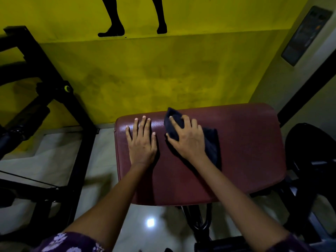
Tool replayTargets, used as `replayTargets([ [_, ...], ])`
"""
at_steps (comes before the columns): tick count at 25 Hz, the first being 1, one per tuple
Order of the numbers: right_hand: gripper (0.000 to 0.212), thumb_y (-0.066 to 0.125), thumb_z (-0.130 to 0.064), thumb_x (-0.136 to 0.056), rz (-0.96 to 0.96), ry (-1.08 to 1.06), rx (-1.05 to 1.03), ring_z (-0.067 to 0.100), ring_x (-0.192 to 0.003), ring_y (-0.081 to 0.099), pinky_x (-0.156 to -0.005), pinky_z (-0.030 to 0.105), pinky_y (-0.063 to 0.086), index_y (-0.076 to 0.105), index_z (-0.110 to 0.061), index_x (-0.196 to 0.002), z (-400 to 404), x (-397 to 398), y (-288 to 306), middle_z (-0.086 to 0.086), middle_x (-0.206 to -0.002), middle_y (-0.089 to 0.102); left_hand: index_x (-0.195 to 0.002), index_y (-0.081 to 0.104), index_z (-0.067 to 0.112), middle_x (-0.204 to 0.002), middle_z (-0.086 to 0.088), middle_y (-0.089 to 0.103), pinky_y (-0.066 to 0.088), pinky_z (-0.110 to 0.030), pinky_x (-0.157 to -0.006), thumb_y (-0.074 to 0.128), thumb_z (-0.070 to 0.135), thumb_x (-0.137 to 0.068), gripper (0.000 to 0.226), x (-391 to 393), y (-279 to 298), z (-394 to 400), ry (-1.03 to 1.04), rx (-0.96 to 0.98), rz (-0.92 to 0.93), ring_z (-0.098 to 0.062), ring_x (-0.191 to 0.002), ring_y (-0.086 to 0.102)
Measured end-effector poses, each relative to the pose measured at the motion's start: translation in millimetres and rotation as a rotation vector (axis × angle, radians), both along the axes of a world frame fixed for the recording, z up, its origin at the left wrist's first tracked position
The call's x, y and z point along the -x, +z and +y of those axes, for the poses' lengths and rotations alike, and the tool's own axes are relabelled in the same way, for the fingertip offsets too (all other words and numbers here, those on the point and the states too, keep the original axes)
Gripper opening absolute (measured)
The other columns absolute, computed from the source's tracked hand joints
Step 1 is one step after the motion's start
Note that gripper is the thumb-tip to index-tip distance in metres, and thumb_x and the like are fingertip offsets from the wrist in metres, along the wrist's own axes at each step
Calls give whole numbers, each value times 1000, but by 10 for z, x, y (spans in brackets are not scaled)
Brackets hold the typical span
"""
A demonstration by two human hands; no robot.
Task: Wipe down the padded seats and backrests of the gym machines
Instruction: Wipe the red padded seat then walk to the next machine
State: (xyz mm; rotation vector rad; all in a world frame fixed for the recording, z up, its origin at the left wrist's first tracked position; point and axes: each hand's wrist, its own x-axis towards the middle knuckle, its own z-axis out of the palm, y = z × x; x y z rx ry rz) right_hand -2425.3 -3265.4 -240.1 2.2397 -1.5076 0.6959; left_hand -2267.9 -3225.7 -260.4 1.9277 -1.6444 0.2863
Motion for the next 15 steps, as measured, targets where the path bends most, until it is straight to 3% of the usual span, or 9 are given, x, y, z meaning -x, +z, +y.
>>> replayTargets([
  [2, 58, 41, -56, -83, -15, 9, -3, 33, -80, 55, -60, 36, 43, 60, -22, -126, -127, 217, 36, 15, -110, 59, -139, 45, 12, -148, -5, 41, 6, -45, -114, 32, 34, -94, 52, 5, 0, 4, -8, -4, 8, -24, -141, 29],
  [5, 53, 45, -54, -87, -229, -307, -103, 37, -88, 52, -67, 42, 44, 61, -19, -123, -220, 393, 120, 16, -111, 54, -140, 44, 12, -149, -4, 39, 4, -45, -115, 31, 34, -94, 52, 14, 11, 8, -5, -13, 15, -23, -142, 26],
  [7, 53, 43, -54, -87, -267, -389, -131, 37, -91, 51, -70, 43, 44, 59, -19, -124, -162, 235, 116, 16, -113, 53, -140, 43, 12, -149, -4, 38, 5, -45, -115, 31, 35, -94, 53, 6, 12, -1, -5, -17, 15, -24, -142, 26],
  [9, 56, 39, -54, -87, -203, -305, -73, 34, -88, 51, -68, 40, 44, 56, -21, -129, 42, 27, 12, 16, -115, 54, -140, 43, 12, -149, -5, 38, 6, -46, -115, 30, 35, -94, 53, -8, 5, -9, -3, -19, 10, -24, -142, 26],
  [13, 56, 47, -51, -85, 43, 135, 32, 33, -80, 54, -62, 37, 42, 54, -21, -132, 393, 378, -326, 16, -116, 58, -141, 43, 12, -150, -4, 37, 5, -46, -115, 29, 36, -94, 54, -6, -6, -2, -7, -28, 15, -23, -143, 25],
  [15, 55, 47, -52, -85, 18, 91, 18, 33, -80, 55, -61, 37, 43, 56, -22, -131, 371, 603, -329, 15, -115, 58, -142, 41, 13, -151, -4, 35, 3, -45, -115, 28, 36, -94, 55, -10, -5, 0, -8, -35, 24, -22, -144, 22],
])
